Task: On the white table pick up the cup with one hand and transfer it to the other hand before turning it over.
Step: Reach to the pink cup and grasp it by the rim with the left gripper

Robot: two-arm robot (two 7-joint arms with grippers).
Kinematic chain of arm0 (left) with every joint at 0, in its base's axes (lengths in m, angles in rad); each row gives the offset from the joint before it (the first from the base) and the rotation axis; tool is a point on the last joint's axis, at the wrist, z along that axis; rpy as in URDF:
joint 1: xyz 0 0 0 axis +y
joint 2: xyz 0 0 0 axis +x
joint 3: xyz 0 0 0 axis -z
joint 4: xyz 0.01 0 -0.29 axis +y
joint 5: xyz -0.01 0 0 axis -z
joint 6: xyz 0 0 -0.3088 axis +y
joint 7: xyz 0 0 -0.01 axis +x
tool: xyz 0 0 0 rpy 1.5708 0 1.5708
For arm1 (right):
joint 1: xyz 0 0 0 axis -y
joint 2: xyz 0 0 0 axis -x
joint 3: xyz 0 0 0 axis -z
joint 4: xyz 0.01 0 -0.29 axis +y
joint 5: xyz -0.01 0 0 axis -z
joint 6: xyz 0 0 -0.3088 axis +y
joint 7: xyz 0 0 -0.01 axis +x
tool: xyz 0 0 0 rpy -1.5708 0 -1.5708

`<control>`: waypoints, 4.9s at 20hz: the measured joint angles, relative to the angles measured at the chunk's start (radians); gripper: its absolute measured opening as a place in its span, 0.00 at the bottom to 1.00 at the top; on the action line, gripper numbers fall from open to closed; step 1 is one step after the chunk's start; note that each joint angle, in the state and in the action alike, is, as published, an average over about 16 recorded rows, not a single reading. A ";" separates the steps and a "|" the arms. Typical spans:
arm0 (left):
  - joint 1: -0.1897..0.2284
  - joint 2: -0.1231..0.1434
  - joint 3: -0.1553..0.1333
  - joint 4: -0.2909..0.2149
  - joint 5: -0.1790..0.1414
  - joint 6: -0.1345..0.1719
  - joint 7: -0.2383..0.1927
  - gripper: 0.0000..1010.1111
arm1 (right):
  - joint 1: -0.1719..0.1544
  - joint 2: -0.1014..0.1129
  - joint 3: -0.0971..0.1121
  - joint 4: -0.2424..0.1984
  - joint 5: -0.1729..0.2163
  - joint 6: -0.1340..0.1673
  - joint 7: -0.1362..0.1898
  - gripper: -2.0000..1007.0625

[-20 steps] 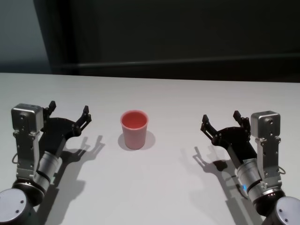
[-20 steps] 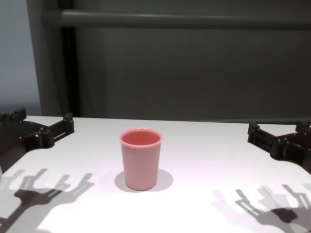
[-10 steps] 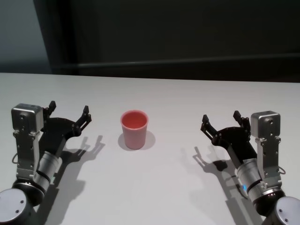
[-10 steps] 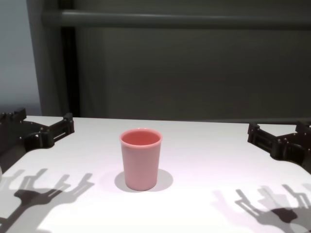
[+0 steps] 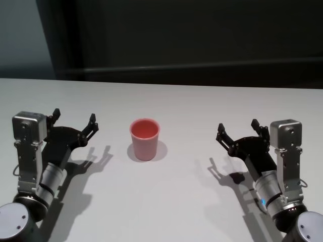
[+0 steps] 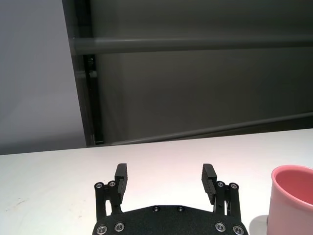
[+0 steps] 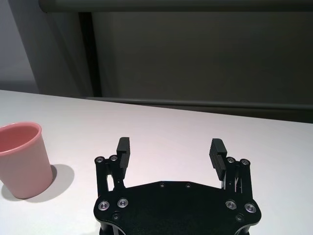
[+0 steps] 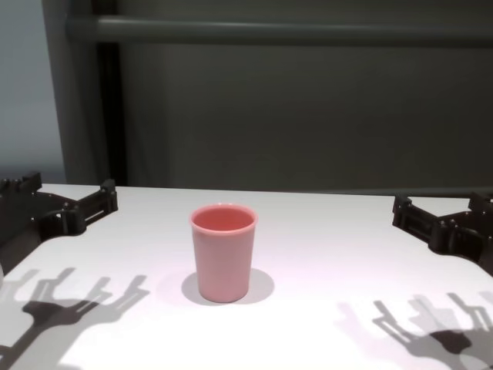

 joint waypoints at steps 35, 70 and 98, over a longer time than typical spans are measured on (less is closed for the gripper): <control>0.000 0.000 0.000 0.000 0.000 0.000 0.000 0.99 | 0.000 0.000 0.000 0.000 0.000 0.000 0.000 0.99; -0.117 0.132 0.058 -0.020 0.084 0.069 -0.240 0.99 | 0.000 0.000 0.000 0.000 0.000 0.000 0.000 0.99; -0.463 0.487 0.390 -0.143 0.325 0.236 -0.730 0.99 | 0.000 0.000 0.000 0.000 0.000 0.000 0.000 0.99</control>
